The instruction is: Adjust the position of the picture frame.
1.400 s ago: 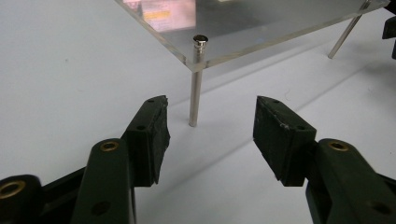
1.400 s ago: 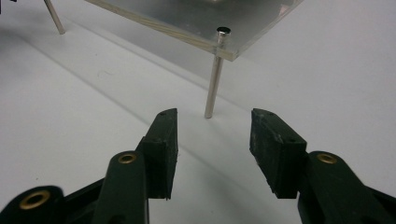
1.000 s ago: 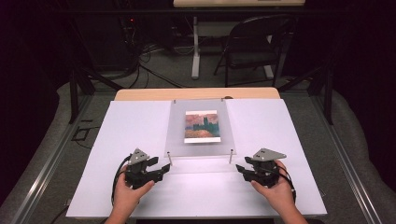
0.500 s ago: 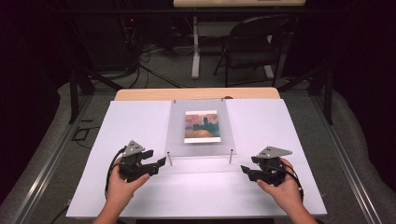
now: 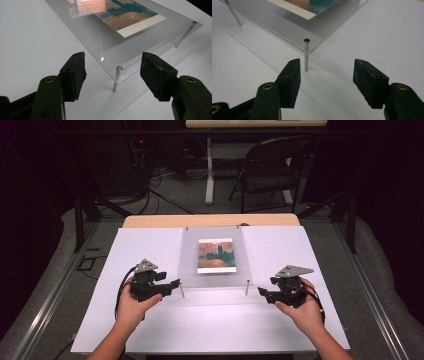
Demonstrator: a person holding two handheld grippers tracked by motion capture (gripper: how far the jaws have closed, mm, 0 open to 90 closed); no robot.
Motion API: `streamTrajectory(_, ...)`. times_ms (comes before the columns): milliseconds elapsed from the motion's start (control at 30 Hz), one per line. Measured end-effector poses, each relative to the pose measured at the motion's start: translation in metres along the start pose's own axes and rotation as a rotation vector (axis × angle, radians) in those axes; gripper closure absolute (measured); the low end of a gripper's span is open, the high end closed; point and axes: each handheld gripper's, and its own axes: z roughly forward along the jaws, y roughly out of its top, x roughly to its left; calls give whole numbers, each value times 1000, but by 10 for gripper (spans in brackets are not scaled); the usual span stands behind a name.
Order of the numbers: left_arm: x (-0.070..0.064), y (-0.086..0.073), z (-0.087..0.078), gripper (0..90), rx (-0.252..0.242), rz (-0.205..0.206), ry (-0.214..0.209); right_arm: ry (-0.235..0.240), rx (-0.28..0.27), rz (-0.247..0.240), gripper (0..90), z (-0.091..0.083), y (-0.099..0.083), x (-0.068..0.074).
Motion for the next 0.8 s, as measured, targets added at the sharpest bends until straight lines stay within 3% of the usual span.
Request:
streamTrajectory(267,5,13,11,371,28,-10,-7,20,-4,42,398,8,13,-6)
streamTrajectory(400,10,23,18,372,39,-41,-28,25,-1,70,401,13,24,-14)
streamTrajectory(467,13,30,24,372,34,-66,-37,19,2,67,400,16,29,-17)
streamTrajectory(800,19,56,42,372,44,-95,-44,33,14,74,444,31,59,-30)
